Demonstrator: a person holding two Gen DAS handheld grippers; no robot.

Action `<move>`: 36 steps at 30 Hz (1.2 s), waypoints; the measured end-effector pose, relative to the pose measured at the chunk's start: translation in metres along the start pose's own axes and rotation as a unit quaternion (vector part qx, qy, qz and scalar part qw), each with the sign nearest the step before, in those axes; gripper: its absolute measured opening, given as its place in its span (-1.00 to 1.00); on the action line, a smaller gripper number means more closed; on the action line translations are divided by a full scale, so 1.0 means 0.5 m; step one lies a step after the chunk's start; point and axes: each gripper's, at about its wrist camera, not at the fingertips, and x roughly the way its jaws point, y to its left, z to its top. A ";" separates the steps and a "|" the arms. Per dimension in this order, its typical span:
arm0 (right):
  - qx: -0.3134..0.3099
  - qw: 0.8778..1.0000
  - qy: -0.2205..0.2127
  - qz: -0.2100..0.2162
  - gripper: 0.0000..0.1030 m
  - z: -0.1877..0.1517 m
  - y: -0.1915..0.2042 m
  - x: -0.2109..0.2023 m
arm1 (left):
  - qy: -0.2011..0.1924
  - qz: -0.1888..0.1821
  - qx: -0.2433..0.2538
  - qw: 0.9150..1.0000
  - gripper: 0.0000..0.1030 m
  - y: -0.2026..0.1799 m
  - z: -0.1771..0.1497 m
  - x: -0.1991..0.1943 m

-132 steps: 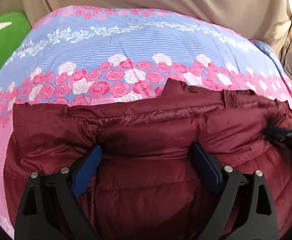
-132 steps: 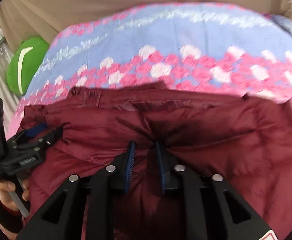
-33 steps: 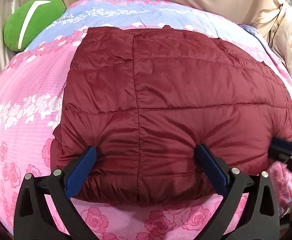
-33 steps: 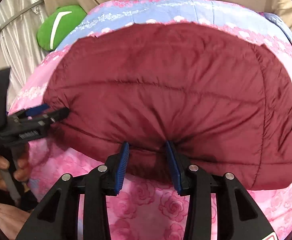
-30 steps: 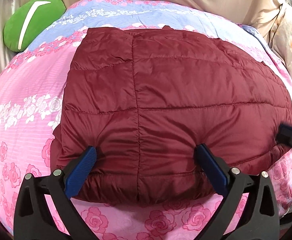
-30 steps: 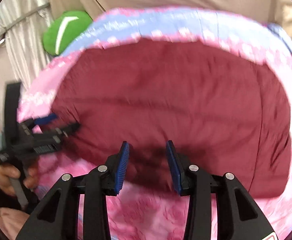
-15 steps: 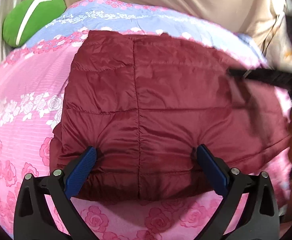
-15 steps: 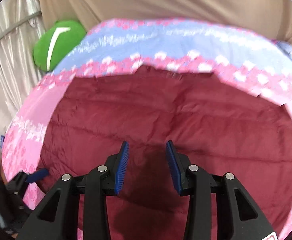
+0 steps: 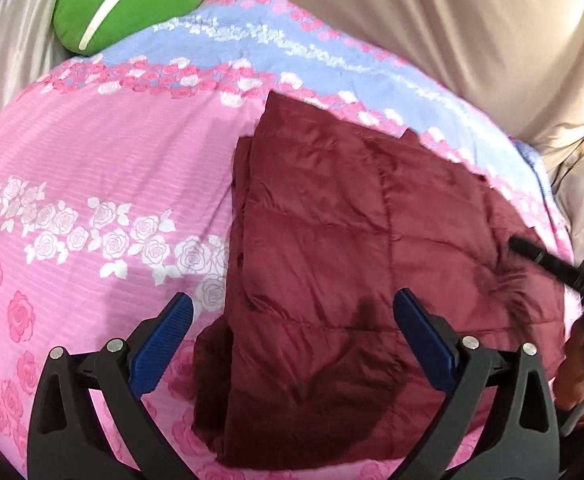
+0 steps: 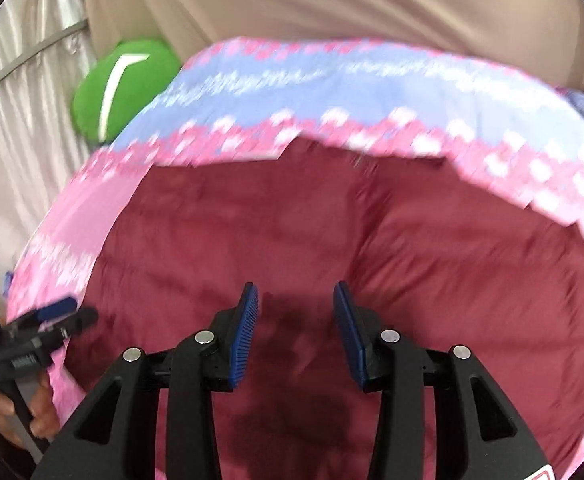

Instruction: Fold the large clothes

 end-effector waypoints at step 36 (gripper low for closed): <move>0.021 0.999 0.047 0.004 -0.26 -0.097 -0.027 0.048 | 0.016 -0.011 0.038 0.999 -0.02 -0.040 0.004 0.050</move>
